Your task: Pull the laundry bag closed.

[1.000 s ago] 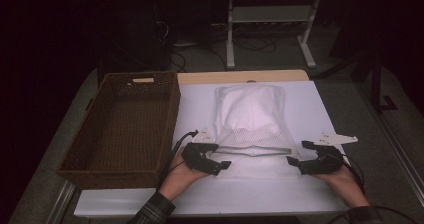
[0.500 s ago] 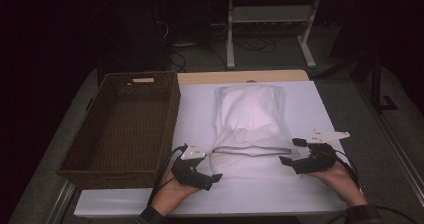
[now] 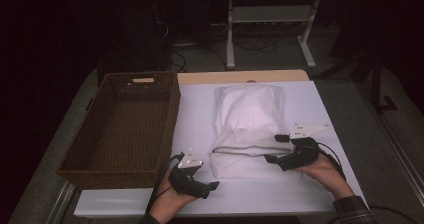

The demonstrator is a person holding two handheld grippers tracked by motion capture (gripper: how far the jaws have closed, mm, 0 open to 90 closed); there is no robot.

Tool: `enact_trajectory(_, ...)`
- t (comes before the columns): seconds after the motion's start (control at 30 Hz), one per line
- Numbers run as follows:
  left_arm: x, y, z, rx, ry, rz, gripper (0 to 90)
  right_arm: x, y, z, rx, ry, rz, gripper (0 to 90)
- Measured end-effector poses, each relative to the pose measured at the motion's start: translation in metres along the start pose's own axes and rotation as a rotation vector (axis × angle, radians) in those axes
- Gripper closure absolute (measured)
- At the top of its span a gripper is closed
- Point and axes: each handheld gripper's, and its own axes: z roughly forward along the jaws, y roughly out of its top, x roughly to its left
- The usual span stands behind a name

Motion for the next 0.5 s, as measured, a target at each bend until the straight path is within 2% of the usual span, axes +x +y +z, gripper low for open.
enact_trajectory(0.07,0.000,0.000,0.000,-0.002,-0.003,-0.002,12.5,0.001,0.002,0.003,0.005,0.004,-0.008,14.6)
enact_trajectory(0.17,0.001,-0.001,0.000,-0.003,-0.001,-0.009,12.5,0.004,0.011,0.014,0.022,0.035,-0.036,14.6)
enact_trajectory(0.47,-0.001,-0.005,-0.003,0.001,0.003,-0.008,12.5,0.007,0.025,0.029,0.032,0.074,-0.061,14.8)
enact_trajectory(0.5,-0.001,-0.005,-0.004,0.001,0.006,-0.006,12.5,0.008,0.030,0.035,0.034,0.085,-0.073,14.8)
